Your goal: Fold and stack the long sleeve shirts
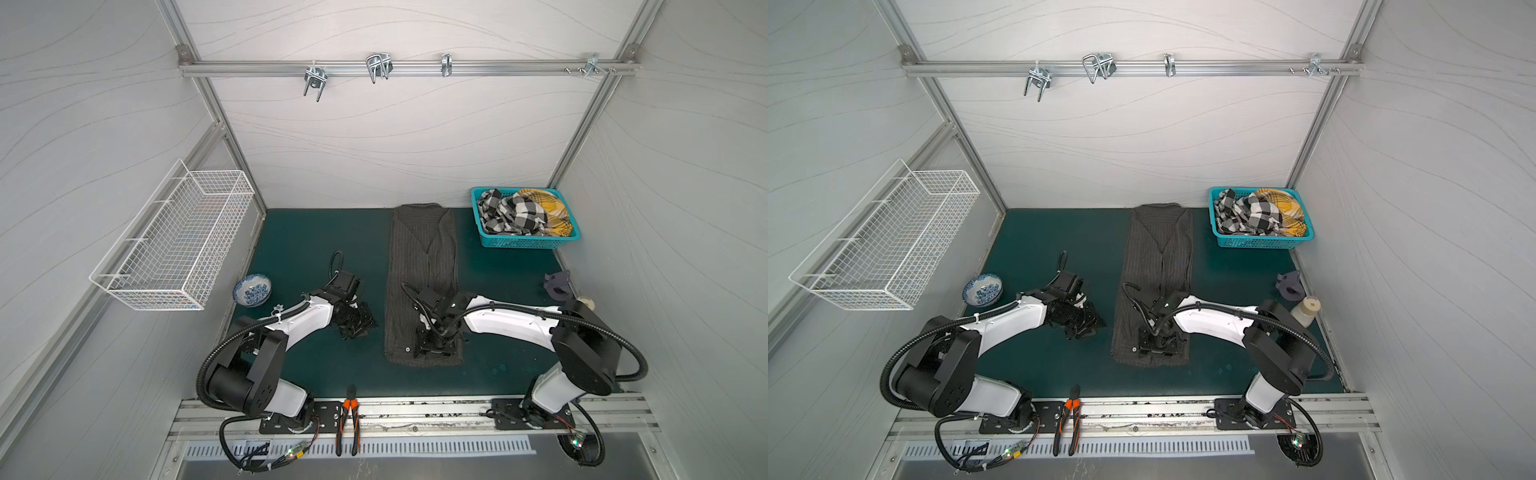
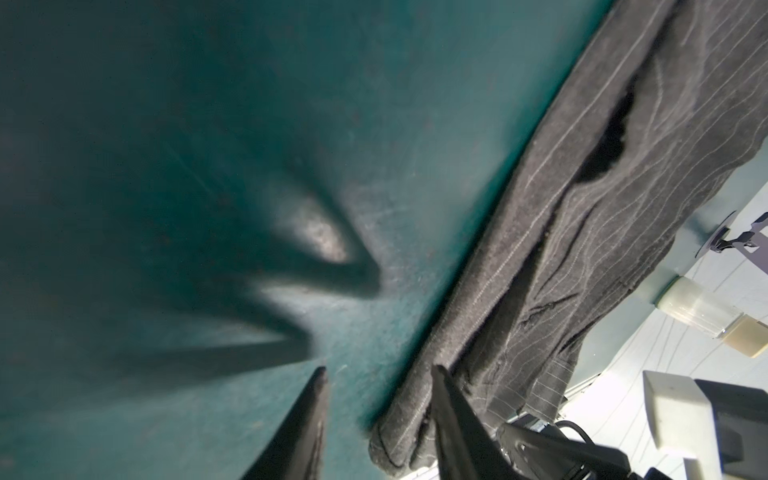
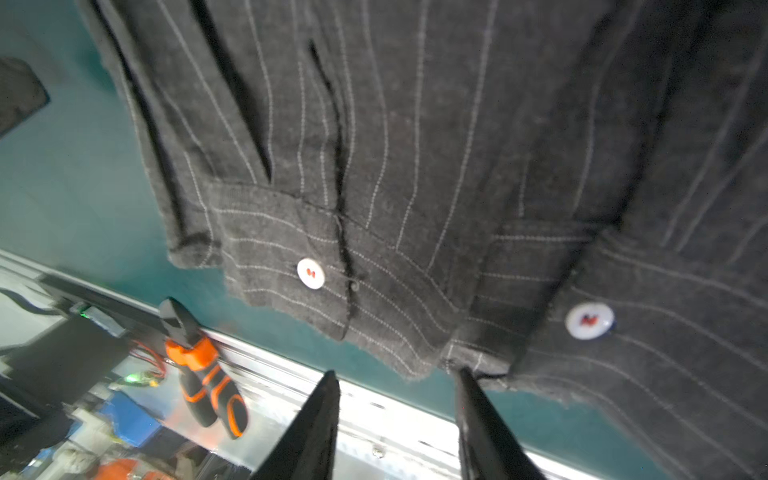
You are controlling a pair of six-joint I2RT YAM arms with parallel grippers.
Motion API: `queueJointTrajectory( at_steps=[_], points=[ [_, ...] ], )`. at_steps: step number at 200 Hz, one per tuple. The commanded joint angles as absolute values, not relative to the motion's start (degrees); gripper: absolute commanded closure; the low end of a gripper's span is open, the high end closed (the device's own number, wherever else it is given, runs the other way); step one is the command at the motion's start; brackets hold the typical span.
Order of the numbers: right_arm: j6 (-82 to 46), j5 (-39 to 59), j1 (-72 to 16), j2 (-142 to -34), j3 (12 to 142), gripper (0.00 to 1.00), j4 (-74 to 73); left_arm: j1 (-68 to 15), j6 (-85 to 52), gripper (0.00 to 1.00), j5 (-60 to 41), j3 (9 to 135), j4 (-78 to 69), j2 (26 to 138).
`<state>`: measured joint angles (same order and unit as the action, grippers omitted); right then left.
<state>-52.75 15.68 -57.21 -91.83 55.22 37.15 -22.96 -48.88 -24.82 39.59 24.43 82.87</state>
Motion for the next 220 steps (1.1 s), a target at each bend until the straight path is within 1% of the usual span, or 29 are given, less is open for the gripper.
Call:
queueJointTrajectory(
  at_steps=[1,15,24,34,41,52,64,79,93,109,123,145,160,188,203,210,220],
  points=[
    [-50.6,13.0,-57.7,-87.3,57.1,0.39,43.3,-25.2,-50.4,0.55,-26.1,40.3,24.0,81.9],
    [-48.7,8.8,-57.3,-82.7,57.7,0.32,48.0,-26.3,-51.4,0.53,-26.7,39.8,23.6,81.4],
    [-47.8,6.8,-55.9,-79.9,56.8,0.3,50.3,-26.8,-52.0,0.52,-26.9,39.4,23.6,81.1],
    [-46.5,6.9,-53.0,-77.0,54.5,0.3,51.2,-26.9,-52.4,0.52,-27.0,38.7,23.2,80.9],
    [-45.4,8.0,-50.2,-75.0,51.9,0.31,51.1,-26.9,-52.8,0.52,-27.1,38.3,22.8,80.8],
    [-43.7,10.3,-45.2,-72.2,47.5,0.36,49.4,-26.9,-52.9,0.52,-27.7,38.1,22.0,80.8],
    [-41.3,15.0,-40.1,-69.7,43.1,0.39,46.2,-26.9,-52.9,0.52,-28.6,38.3,21.4,81.2],
    [-38.6,21.0,-33.8,-68.7,38.7,0.44,42.9,-26.9,-52.7,0.52,-29.2,38.5,20.9,82.0],
    [-36.7,25.1,-30.4,-69.1,36.3,0.45,40.2,-26.9,-52.4,0.52,-29.9,38.6,20.5,83.0],
    [-35.2,27.0,-29.9,-70.6,35.4,0.43,38.4,-27.2,-52.2,0.52,-30.9,38.2,19.5,83.9],
    [-35.4,28.6,-29.7,-71.7,34.4,0.43,36.4,-27.6,-51.9,0.52,-30.9,38.0,20.1,84.3],
    [-36.8,29.1,-29.7,-72.9,32.9,0.48,33.8,-28.2,-51.9,0.52,-30.8,37.2,20.5,84.0],
    [-37.3,28.9,-29.6,-73.5,32.5,0.49,32.9,-28.4,-52.1,0.53,-30.8,36.5,20.7,83.5],
    [-37.8,29.1,-29.4,-74.3,32.4,0.46,32.0,-28.7,-52.1,0.54,-30.8,35.7,20.9,83.4],
    [-38.0,29.4,-29.2,-74.6,32.4,0.46,31.3,-28.8,-52.3,0.57,-30.9,35.5,20.4,84.0],
    [-38.1,29.5,-29.2,-74.8,32.4,0.48,31.2,-28.8,-52.4,0.59,-31.2,35.5,20.0,84.4],
    [-38.4,29.5,-29.3,-75.1,32.3,0.56,30.8,-28.9,-52.6,0.61,-31.6,35.6,19.5,85.2]
  ],
)
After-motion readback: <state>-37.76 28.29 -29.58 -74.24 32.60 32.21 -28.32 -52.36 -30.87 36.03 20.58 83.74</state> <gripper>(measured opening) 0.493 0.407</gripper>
